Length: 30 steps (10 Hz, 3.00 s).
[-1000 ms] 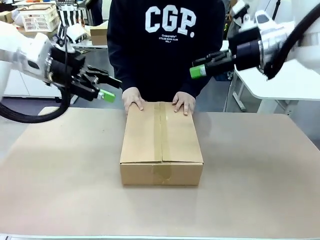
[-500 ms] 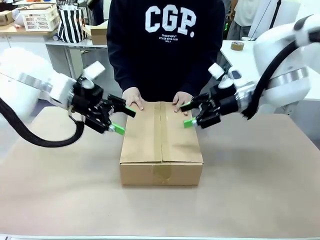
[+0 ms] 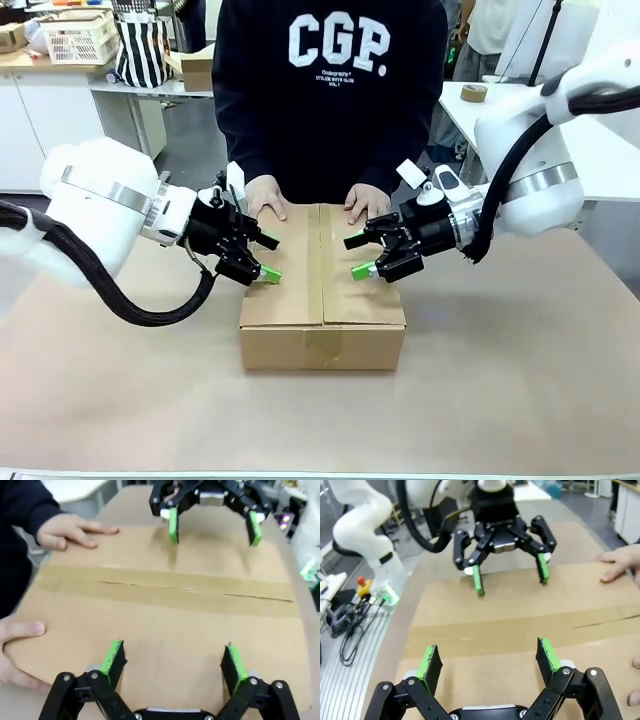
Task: Pack the gift set into the box.
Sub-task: Press and hold the closed box until the human finishes sealing it.
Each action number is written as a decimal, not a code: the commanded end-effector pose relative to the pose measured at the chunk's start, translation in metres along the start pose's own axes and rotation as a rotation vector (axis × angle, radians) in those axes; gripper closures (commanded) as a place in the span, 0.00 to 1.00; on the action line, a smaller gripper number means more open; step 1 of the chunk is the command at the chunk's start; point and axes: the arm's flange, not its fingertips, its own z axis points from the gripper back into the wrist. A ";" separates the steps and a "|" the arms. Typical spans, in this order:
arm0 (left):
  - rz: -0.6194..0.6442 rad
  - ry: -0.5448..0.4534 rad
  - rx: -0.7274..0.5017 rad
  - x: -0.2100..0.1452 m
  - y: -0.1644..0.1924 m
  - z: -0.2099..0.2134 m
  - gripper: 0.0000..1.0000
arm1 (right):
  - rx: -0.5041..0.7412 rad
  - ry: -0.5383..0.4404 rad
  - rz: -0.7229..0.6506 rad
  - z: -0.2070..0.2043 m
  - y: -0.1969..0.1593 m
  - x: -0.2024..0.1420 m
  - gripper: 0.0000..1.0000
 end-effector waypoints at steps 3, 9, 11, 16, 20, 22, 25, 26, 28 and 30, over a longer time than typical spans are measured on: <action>-0.015 0.013 -0.042 -0.003 -0.007 -0.017 0.00 | -0.184 0.114 0.018 -0.010 -0.016 -0.021 0.00; 0.004 0.039 -0.099 -0.004 -0.003 -0.011 0.00 | -0.068 0.136 -0.006 -0.009 -0.013 -0.022 0.00; 0.005 0.049 -0.085 -0.006 -0.002 -0.011 0.00 | -0.126 0.118 -0.003 0.000 -0.014 -0.014 0.00; -0.011 0.007 -0.085 0.007 -0.003 -0.009 0.00 | -0.126 0.118 -0.003 0.000 -0.014 -0.014 0.00; -0.011 0.007 -0.085 0.007 -0.003 -0.009 0.00 | -0.126 0.118 -0.003 0.000 -0.014 -0.014 0.00; -0.011 0.007 -0.085 0.007 -0.003 -0.009 0.00 | -0.126 0.118 -0.003 0.000 -0.014 -0.014 0.00; -0.011 0.007 -0.085 0.007 -0.003 -0.009 0.00 | -0.126 0.118 -0.003 0.000 -0.014 -0.014 0.00; -0.011 0.007 -0.085 0.007 -0.003 -0.009 0.00 | -0.126 0.118 -0.003 0.000 -0.014 -0.014 0.00; -0.011 0.007 -0.085 0.007 -0.003 -0.009 0.00 | -0.126 0.118 -0.003 0.000 -0.014 -0.014 0.00; -0.011 0.007 -0.085 0.007 -0.003 -0.009 0.00 | -0.126 0.118 -0.003 0.000 -0.014 -0.014 0.00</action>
